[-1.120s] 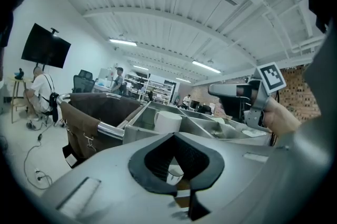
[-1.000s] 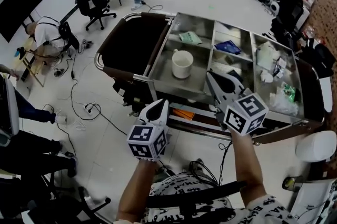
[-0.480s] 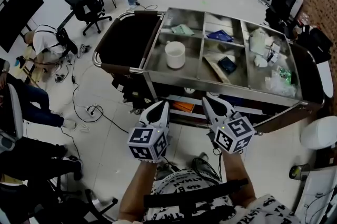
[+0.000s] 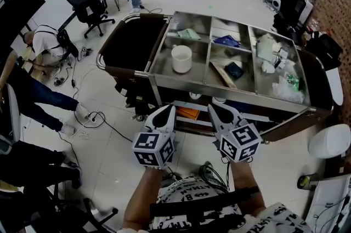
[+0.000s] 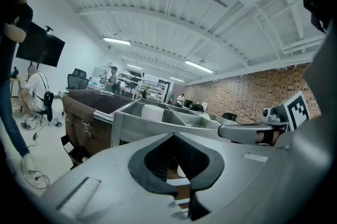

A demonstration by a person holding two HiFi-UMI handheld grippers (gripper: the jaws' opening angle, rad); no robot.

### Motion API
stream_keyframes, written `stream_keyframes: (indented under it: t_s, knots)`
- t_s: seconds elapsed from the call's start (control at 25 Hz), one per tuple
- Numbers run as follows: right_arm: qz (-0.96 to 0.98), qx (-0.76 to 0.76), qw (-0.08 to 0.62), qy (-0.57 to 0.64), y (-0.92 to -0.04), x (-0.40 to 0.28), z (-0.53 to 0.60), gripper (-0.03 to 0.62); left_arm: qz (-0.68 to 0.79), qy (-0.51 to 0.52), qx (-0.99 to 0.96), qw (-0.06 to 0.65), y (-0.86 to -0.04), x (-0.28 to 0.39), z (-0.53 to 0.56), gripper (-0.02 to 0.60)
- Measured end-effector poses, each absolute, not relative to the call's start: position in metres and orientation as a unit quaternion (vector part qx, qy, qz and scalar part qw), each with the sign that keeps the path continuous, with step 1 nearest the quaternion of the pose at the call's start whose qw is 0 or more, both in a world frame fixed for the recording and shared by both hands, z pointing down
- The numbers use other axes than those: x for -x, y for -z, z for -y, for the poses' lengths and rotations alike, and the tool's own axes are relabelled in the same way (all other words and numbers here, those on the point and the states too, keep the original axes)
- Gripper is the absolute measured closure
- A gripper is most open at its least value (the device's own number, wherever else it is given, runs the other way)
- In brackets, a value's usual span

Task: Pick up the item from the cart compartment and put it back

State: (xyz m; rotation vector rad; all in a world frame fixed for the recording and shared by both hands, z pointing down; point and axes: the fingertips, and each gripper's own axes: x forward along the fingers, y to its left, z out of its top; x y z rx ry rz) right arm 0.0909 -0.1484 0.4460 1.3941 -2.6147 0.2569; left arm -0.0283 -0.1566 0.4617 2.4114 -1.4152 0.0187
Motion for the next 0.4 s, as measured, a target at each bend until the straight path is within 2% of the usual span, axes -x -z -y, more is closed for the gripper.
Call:
stream_keyframes:
  t_s: [0.4]
  knots:
    - [0.875, -0.468, 0.087, -0.088, -0.4477, -0.0902, 0.1426, 0.594, 0.498, -0.004, -0.850, 0.172, -0.4598, 0.0303, 0.1544, 0.581]
